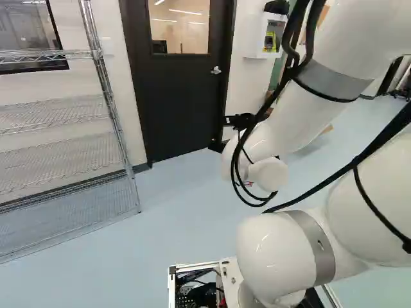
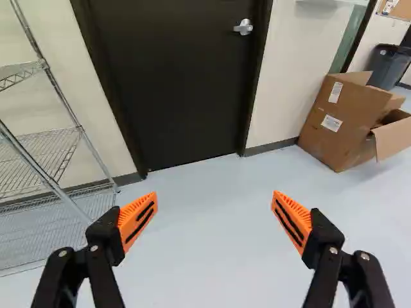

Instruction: Open the door and move inside

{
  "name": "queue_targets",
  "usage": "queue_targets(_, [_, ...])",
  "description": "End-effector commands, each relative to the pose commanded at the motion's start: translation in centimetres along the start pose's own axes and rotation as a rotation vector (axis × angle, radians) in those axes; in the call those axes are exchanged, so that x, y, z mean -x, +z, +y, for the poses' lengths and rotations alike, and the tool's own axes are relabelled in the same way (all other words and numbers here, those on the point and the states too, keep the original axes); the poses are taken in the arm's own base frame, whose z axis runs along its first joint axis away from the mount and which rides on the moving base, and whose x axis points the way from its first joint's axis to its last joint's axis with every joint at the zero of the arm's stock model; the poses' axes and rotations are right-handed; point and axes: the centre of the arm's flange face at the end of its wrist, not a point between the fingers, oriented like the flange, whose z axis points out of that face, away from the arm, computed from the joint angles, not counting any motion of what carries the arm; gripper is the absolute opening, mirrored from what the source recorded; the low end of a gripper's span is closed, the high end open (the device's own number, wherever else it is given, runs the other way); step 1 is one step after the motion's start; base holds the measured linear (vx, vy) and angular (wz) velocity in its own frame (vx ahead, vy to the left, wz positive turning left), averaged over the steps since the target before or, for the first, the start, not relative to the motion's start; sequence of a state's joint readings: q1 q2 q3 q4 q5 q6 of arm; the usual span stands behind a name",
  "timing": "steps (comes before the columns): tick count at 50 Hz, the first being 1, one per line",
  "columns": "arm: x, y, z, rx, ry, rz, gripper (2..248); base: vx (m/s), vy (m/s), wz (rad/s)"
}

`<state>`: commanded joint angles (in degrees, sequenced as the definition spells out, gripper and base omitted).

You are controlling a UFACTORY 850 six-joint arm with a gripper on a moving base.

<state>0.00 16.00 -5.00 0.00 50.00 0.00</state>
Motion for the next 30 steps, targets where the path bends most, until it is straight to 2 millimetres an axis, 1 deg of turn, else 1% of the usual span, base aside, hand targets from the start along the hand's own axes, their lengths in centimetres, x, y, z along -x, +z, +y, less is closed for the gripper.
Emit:
queue_targets(20, [0.0, 0.0, 0.0, 0.0, 0.0, 0.0, 247, 0.17, -0.063, -0.003])
queue_targets(30, [0.0, 0.0, 0.0, 0.0, 0.0, 0.0, 247, 0.181, -0.048, -0.001])
